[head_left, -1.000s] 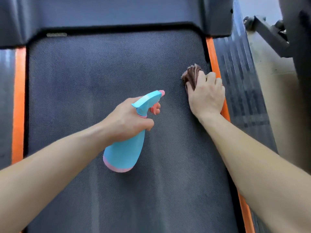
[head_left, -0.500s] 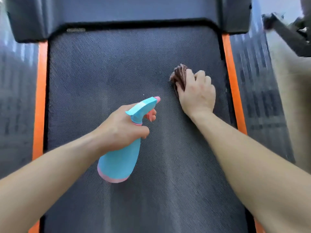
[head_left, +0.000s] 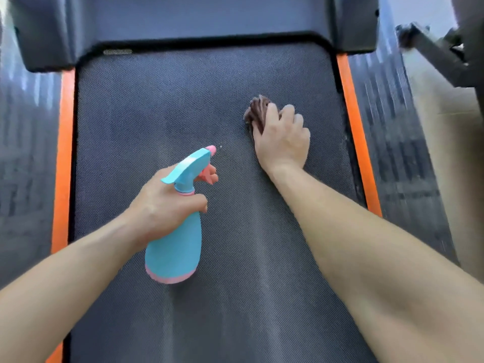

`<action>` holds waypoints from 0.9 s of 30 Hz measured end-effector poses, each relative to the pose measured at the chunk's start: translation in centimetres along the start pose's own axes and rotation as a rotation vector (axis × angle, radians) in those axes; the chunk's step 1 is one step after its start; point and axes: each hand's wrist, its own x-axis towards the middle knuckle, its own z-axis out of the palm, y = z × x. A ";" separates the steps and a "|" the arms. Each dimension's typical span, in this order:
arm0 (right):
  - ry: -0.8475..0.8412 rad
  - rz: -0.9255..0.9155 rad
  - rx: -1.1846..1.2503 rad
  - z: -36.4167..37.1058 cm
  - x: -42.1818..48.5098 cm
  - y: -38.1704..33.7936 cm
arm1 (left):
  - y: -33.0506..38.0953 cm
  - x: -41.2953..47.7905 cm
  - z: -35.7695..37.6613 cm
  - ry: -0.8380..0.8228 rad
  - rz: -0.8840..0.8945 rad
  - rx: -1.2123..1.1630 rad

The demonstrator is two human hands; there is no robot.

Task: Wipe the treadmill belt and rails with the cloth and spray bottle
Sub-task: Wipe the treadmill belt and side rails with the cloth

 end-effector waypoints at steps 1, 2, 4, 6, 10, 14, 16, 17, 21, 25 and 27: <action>0.004 -0.017 -0.020 -0.1 -0.8 0.0 | 0.1 0.0 0.0 0.002 -0.002 -0.004; 0.021 -0.062 -0.037 -0.3 -2.4 0.5 | 0.2 0.1 -0.1 0.010 -0.011 0.003; 0.052 -0.189 -0.022 -0.9 -6.9 2.4 | 0.4 0.5 0.0 0.022 -0.022 -0.007; 0.007 -0.264 0.015 -1.4 -11.4 3.9 | 0.5 0.7 0.0 0.027 -0.023 -0.046; -0.003 -0.350 0.048 -0.8 -10.3 4.0 | -0.1 1.0 0.1 0.063 -0.046 -0.101; 0.013 -0.251 0.053 0.3 -1.5 1.1 | -0.5 0.9 -0.1 0.098 -0.064 -0.109; 0.000 -0.211 0.058 0.3 0.5 0.2 | -0.7 0.6 -0.5 0.082 -0.063 -0.047; 0.009 -0.221 0.052 0.3 0.2 0.3 | -0.7 0.5 -0.8 0.072 -0.061 -0.017; -0.026 -0.306 0.045 -1.0 -7.8 3.8 | -0.8 0.1 -1.2 0.089 -0.076 0.001; -0.076 -0.406 0.078 -1.5 -11.8 5.7 | -1.2 -0.1 -1.0 0.086 -0.091 -0.016; -0.052 -0.468 0.091 -0.9 -8.7 5.2 | -1.3 -0.1 -0.9 0.075 -0.085 -0.039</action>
